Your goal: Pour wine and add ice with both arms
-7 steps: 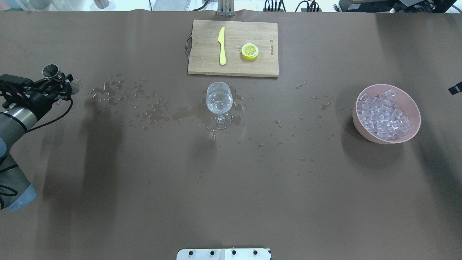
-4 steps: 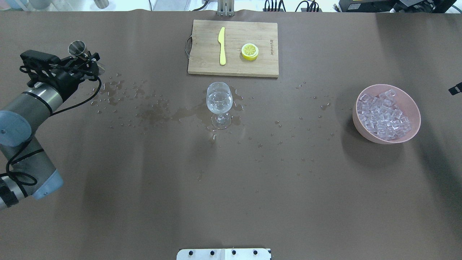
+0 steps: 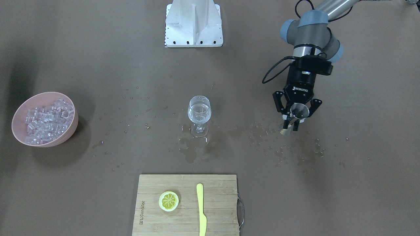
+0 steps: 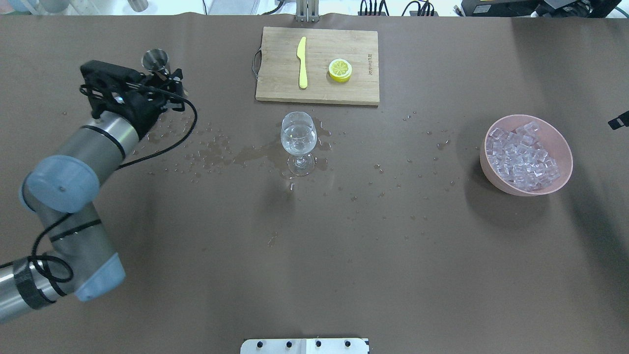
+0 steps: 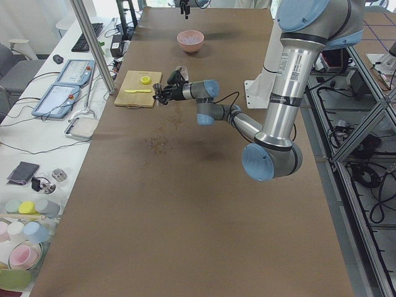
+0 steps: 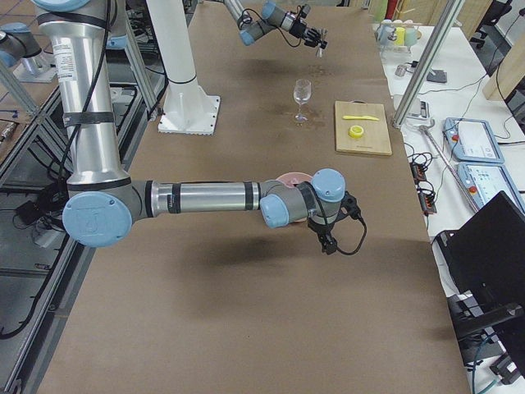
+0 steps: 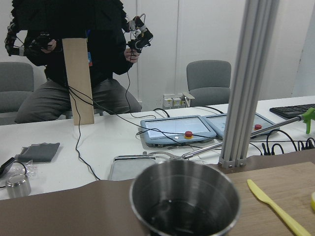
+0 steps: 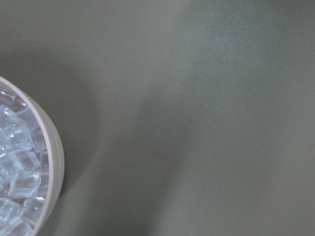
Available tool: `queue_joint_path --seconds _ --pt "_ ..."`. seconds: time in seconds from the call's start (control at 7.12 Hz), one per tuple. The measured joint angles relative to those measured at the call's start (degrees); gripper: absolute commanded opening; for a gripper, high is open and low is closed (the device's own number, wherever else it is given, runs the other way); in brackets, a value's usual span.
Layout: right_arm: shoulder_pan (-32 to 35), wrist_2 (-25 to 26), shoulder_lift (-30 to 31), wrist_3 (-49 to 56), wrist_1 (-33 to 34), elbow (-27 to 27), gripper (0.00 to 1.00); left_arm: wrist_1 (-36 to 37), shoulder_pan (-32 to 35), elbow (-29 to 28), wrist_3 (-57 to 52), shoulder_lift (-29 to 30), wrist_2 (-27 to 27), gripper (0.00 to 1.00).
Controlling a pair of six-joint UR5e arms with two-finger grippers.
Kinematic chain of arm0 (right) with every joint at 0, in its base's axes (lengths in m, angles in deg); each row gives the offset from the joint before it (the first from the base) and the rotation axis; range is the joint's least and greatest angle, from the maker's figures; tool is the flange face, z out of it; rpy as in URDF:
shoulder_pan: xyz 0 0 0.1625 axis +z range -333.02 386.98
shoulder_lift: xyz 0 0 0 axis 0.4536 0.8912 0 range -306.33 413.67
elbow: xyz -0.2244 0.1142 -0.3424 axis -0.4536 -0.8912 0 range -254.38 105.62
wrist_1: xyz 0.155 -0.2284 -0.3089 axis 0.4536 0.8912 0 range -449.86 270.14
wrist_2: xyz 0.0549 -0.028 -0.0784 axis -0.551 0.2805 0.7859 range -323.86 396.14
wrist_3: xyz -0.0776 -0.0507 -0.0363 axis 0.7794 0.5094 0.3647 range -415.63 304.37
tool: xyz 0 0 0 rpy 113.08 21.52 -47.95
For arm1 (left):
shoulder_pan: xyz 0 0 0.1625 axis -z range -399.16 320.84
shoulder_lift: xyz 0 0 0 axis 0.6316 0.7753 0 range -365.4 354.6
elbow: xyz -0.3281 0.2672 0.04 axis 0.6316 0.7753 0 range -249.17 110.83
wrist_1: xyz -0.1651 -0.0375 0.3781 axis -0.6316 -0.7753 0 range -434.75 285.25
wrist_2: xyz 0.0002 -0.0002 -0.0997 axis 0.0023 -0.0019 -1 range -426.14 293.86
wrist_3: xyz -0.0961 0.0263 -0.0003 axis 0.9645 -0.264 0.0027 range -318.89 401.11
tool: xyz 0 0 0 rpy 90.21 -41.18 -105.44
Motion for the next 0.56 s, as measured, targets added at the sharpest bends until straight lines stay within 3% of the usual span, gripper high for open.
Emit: queue_joint_path --seconds 0.28,0.56 --pt "0.0 0.2 -0.1 0.0 -0.5 -0.7 1.0 15.7 -7.6 1.4 -0.4 9.1 9.4 0.0" --pt "0.0 0.3 -0.4 0.0 -0.6 -1.3 1.0 22.3 -9.0 1.8 -9.1 12.0 11.1 0.0"
